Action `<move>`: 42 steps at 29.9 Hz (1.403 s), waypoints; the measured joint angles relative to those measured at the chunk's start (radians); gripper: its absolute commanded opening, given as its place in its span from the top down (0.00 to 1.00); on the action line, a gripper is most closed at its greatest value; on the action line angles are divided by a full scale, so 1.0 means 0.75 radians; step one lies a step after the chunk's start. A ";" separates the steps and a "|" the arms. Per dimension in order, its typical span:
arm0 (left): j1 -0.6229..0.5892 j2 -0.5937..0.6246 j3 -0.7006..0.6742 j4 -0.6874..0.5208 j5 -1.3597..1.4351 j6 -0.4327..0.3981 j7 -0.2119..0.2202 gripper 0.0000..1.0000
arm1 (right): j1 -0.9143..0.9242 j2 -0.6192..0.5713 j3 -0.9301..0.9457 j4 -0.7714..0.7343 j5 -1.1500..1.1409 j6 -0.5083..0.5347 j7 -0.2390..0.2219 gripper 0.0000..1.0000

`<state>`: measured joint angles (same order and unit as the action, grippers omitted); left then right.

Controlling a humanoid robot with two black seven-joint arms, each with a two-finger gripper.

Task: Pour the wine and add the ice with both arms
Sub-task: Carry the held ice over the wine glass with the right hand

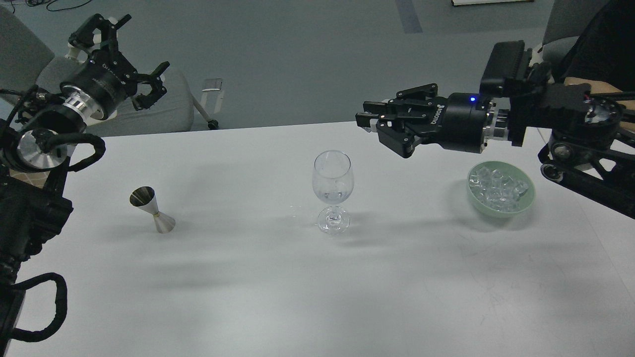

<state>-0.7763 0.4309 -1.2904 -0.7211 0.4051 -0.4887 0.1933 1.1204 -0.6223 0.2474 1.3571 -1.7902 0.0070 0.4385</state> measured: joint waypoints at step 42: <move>0.002 -0.006 0.001 0.000 -0.002 0.000 -0.002 0.02 | 0.080 0.286 -0.148 -0.190 0.018 0.140 0.020 0.86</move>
<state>-0.7747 0.4266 -1.2900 -0.7209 0.4035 -0.4887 0.1917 1.1806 -0.4080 0.1365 1.2149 -1.7764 0.1117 0.4535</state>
